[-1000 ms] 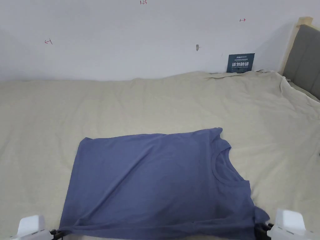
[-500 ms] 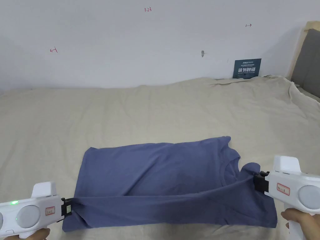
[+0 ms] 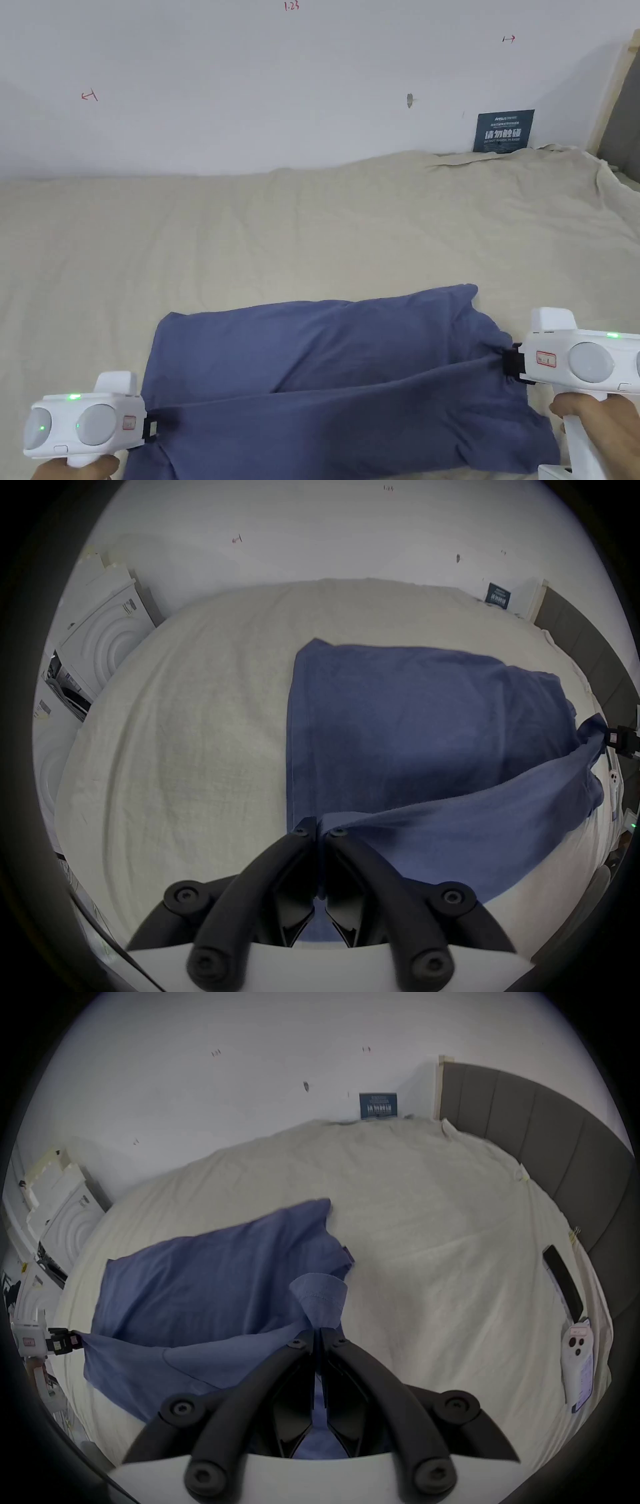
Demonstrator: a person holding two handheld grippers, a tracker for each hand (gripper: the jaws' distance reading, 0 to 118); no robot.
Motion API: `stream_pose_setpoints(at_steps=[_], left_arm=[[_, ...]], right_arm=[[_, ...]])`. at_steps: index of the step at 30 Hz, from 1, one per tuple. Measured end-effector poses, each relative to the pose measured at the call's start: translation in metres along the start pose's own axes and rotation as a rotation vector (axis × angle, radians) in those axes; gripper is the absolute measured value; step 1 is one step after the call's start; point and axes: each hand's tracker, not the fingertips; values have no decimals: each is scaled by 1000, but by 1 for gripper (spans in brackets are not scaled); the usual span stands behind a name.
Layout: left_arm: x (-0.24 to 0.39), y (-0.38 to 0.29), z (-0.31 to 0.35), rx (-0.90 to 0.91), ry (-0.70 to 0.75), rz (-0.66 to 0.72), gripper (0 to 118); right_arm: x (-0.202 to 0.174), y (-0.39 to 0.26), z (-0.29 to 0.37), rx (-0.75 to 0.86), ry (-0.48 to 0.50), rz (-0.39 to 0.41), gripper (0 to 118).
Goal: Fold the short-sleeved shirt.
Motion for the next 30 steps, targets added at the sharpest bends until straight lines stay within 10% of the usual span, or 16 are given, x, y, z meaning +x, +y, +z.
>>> stream_pose_setpoints(at_steps=[9, 12, 14, 18, 30], left_arm=[[10, -8, -25, -37, 22, -59, 4], [10, -5, -16, -39, -27, -29, 27], [10, -1, -9, -32, -52, 7, 52], [13, 2, 15, 45, -65, 27, 105], [23, -17, 153, 426, -81, 43, 111]], right_arm=[[2, -16, -29, -87, -59, -22, 3], [1, -17, -22, -71, -63, -42, 6], [4, -15, -16, -49, -56, -40, 19], [-3, -10, 19, 56, -23, -21, 84], [-20, -15, 174, 431, 65, -15, 108]])
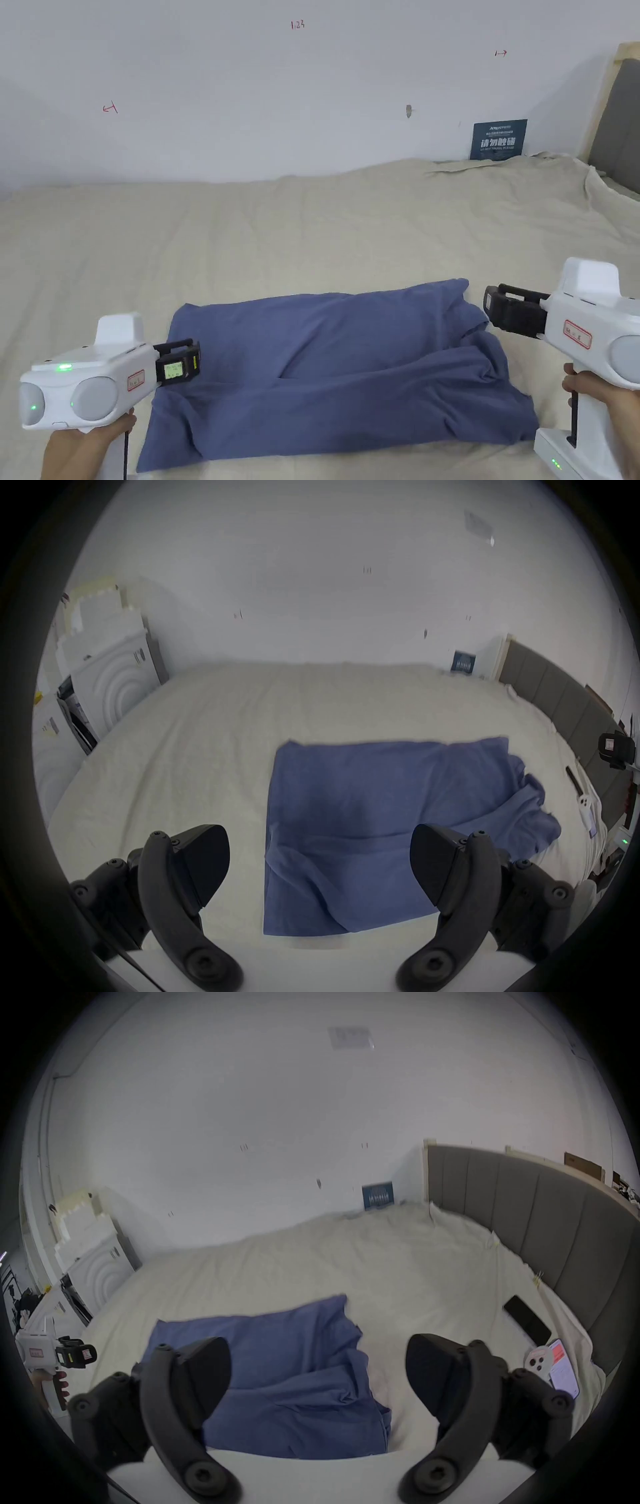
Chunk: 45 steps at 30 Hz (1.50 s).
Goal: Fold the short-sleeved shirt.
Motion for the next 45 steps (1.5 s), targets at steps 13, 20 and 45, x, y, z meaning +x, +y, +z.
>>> stream_pose_setpoints(at_steps=[13, 20, 45], left_arm=[[13, -35, 75, 281, 59, 47, 95], [27, -57, 90, 373, 50, 5, 10], [-11, -39, -19, -203, -24, 93, 8]], right_arm=[[-34, -20, 92, 294, -69, 149, 107], [-46, -44, 106, 327, -63, 175, 1], [-35, -44, 73, 239, -72, 162, 1]])
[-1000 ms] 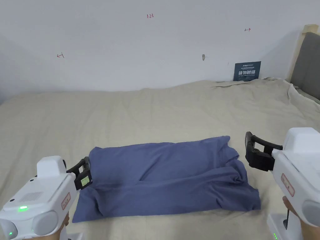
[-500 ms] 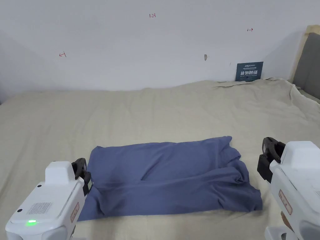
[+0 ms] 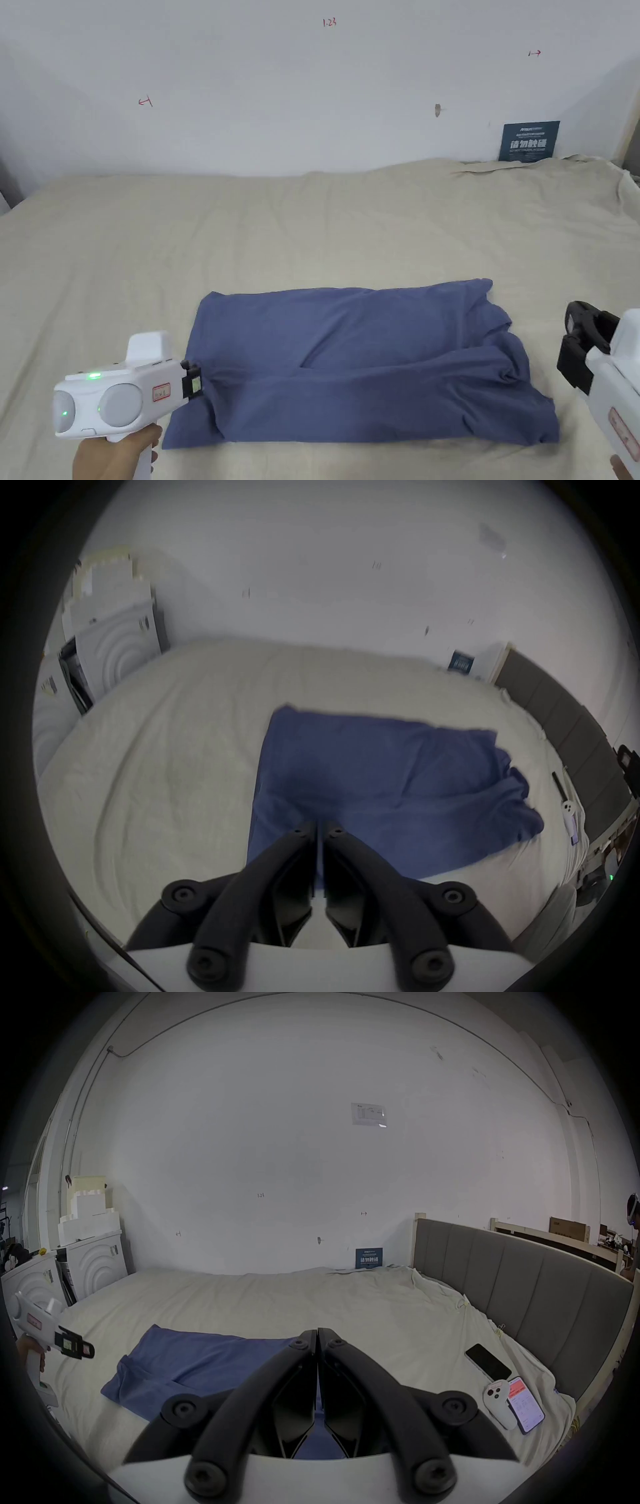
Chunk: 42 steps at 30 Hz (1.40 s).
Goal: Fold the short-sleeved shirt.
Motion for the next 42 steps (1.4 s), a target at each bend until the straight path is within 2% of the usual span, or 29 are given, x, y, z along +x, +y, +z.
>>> stream_pose_setpoints(at_steps=[2, 3, 4, 5, 6, 14, 16, 18, 19, 23, 24, 26, 29, 32, 34, 35, 36, 37, 39, 42], left_arm=[[-9, -2, -19, -66, -9, 8, 26], [-13, -4, -29, -99, 1, 18, 51], [-20, -7, -40, -144, 23, 22, 71], [-23, -10, -49, -177, 33, 19, 82], [-27, -13, -56, -205, 47, 21, 86], [-45, -36, -79, -276, 108, 75, 84], [-48, -39, -83, -284, 123, 78, 72], [-46, -40, -88, -307, 122, 73, 46], [-45, -41, -90, -317, 117, 73, 41], [-41, -45, -94, -316, 130, 55, 36], [-41, -46, -94, -313, 126, 52, 32], [-41, -45, -93, -306, 86, 55, 13], [-35, -45, -86, -296, 87, 16, 8], [-40, -38, -73, -257, 53, 45, 7], [-43, -30, -60, -221, 24, 70, 7], [-44, -27, -55, -210, 16, 71, 7], [-46, -23, -52, -198, 10, 66, 7], [-46, -20, -48, -191, 5, 60, 7], [-47, -15, -42, -173, 0, 55, 7], [-46, -12, -36, -151, -8, 49, 7]], right_arm=[[1, -4, -4, -12, -5, -1, 1], [2, -5, -7, -22, -5, -3, 1], [3, -7, -11, -28, -6, -7, 1], [4, -9, -14, -35, -7, -9, 1], [1, -9, -14, -47, -8, -11, 1], [2, -19, -25, -107, -2, -31, 1], [1, -21, -26, -116, 1, -31, 1], [1, -23, -25, -126, 2, -29, 1], [2, -23, -25, -131, 3, -36, 1], [8, -26, -25, -150, 2, -71, 1], [10, -26, -25, -156, 1, -73, 1], [16, -29, -28, -182, 5, -78, 1], [25, -36, -37, -261, 10, -130, 1], [36, -49, -49, -333, 4, -182, 4], [42, -62, -65, -422, -2, -175, 14], [44, -68, -73, -457, -7, -169, 26], [45, -75, -84, -506, -8, -159, 51], [47, -84, -94, -546, -13, -155, 70], [48, -100, -111, -613, -13, -136, 97], [51, -124, -135, -678, -38, -137, 99]])
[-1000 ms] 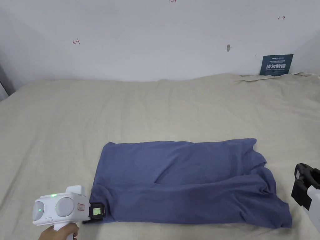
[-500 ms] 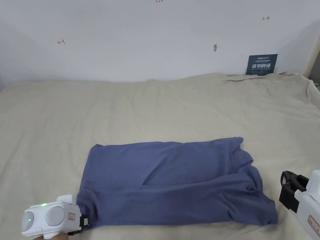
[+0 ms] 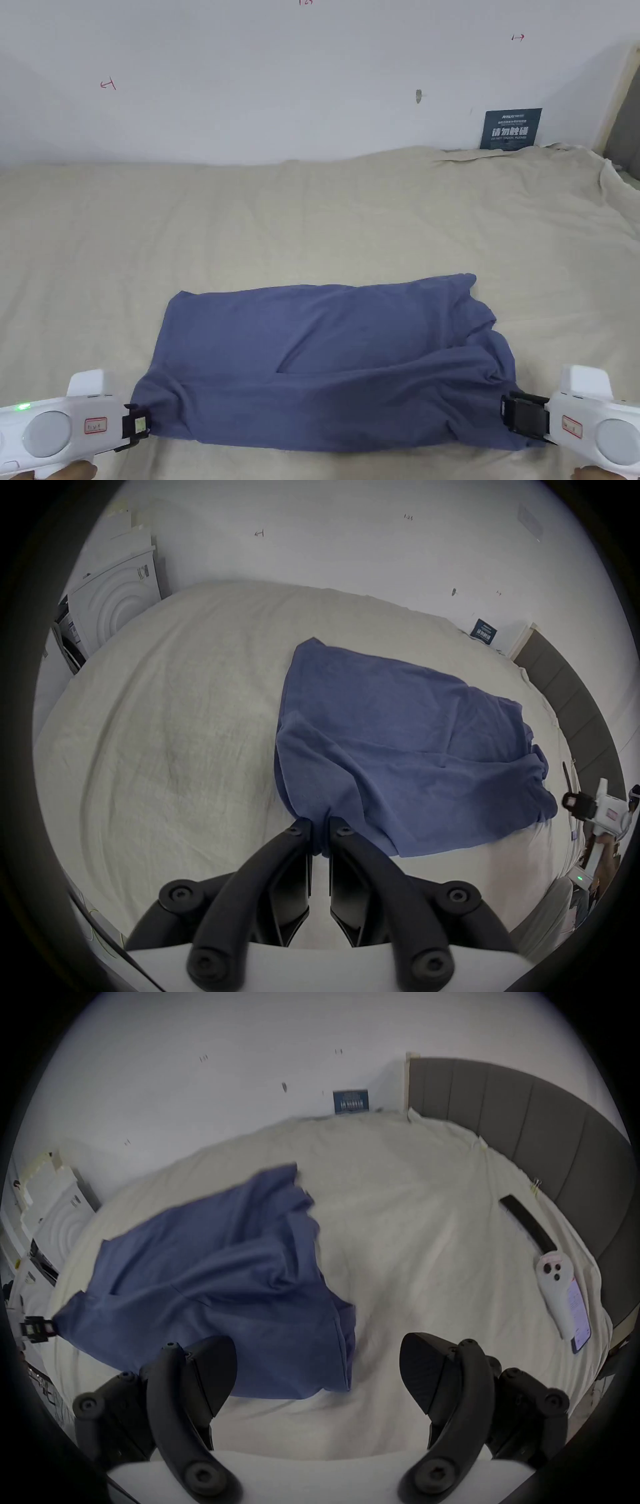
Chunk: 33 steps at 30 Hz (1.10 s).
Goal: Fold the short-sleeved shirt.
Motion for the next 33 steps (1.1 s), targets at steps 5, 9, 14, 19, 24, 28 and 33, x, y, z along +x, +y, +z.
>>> stream_pose_setpoints(at_steps=[5, 9, 14, 19, 24, 28, 33], left_arm=[[1, -1, 1, 2, -6, 1, 7], [3, -3, 0, 3, 0, -4, 7], [1, -6, -6, 2, 3, -4, 7], [-6, -9, -3, 10, 7, 14, 7], [-18, -15, 11, 22, 14, 29, 7], [-34, -27, 22, 17, 4, 56, 7], [-40, -57, 41, -7, -23, 44, 7]], right_arm=[[1, -2, -33, -68, -16, 26, 95], [-1, -1, -47, -92, 16, 57, 46], [-9, -5, -44, -121, 53, 60, 5], [-7, -7, -8, -58, 94, 19, 3], [8, -4, 36, 8, 123, -19, 3], [19, -17, 72, 25, 132, -69, 3], [20, -48, 110, -3, 156, -57, 3]])
